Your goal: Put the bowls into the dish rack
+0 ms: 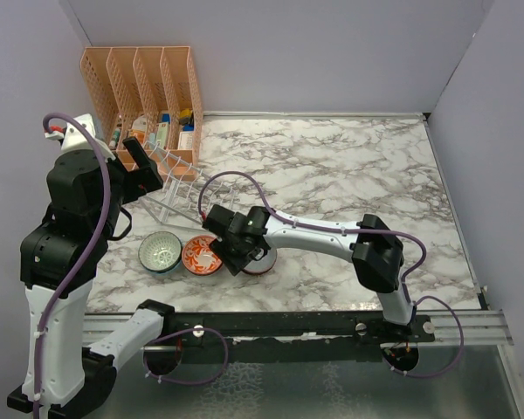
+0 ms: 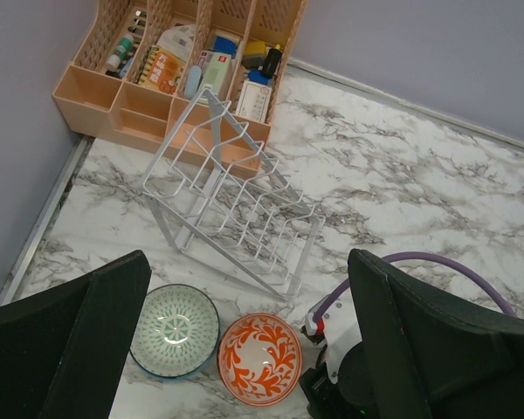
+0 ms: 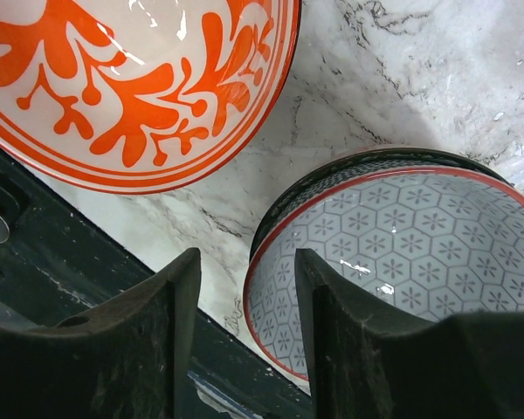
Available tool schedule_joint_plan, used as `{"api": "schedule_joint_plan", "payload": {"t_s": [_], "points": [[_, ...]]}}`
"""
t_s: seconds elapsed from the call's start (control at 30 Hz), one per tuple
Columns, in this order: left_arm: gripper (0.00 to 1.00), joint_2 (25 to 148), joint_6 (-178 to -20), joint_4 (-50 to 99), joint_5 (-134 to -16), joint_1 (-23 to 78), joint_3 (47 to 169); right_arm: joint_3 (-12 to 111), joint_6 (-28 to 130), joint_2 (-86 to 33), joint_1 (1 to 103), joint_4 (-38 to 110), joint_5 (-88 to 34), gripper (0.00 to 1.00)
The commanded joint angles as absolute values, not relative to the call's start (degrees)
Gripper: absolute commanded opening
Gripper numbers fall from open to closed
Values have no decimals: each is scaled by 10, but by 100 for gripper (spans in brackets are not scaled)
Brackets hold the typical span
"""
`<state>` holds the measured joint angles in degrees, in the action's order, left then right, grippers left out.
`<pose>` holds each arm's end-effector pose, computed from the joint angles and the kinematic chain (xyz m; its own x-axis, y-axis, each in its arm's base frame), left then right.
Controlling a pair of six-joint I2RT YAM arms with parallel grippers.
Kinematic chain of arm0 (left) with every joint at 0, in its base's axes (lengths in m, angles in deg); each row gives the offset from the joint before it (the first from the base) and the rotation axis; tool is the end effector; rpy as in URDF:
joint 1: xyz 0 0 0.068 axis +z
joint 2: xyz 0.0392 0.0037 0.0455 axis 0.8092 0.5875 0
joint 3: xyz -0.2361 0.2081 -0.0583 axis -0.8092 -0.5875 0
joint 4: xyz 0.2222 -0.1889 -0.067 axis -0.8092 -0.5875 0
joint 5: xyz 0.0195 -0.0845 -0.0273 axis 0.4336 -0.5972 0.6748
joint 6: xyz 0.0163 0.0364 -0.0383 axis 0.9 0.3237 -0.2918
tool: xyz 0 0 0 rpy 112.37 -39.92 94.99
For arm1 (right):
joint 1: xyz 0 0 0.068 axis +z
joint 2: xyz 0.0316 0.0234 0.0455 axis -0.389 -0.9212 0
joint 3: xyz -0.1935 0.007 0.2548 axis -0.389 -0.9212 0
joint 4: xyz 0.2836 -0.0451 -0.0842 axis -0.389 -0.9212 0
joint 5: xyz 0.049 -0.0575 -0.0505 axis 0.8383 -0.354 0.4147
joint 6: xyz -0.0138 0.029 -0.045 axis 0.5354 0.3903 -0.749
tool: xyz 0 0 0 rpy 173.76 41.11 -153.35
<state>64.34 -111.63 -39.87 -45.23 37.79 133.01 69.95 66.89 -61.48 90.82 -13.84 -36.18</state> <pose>0.1030 -0.0155 0.5696 -0.2504 -0.3309 -0.9099 -0.1948 0.9378 -0.2875 0.1823 0.4464 0.2466 -0.6842 -0.6590 -0.3124 -0.7140 0.6926 0.1027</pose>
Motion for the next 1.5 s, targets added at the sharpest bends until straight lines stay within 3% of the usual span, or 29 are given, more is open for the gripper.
{"api": "schedule_joint_plan", "payload": {"t_s": [0.0,0.23,0.37,0.5,0.93,1.23,1.47], "points": [[99,641,-1107,-404,-450,380,1345,694,677,-623,911,-118,-354,45],[99,636,-1106,-404,-450,380,1335,694,677,-617,911,-124,-358,32],[99,631,-1110,-401,-450,380,1328,693,679,-616,911,-130,-361,20],[99,628,-1111,-400,-447,381,1327,700,681,-609,911,-139,-377,2],[99,630,-1111,-385,-450,380,1326,741,697,-557,889,-150,-361,1],[99,638,-1107,-372,-453,381,1332,687,751,-477,837,-50,-282,1],[99,652,-1100,-373,-458,381,1352,631,813,-407,793,110,-183,1]]}}
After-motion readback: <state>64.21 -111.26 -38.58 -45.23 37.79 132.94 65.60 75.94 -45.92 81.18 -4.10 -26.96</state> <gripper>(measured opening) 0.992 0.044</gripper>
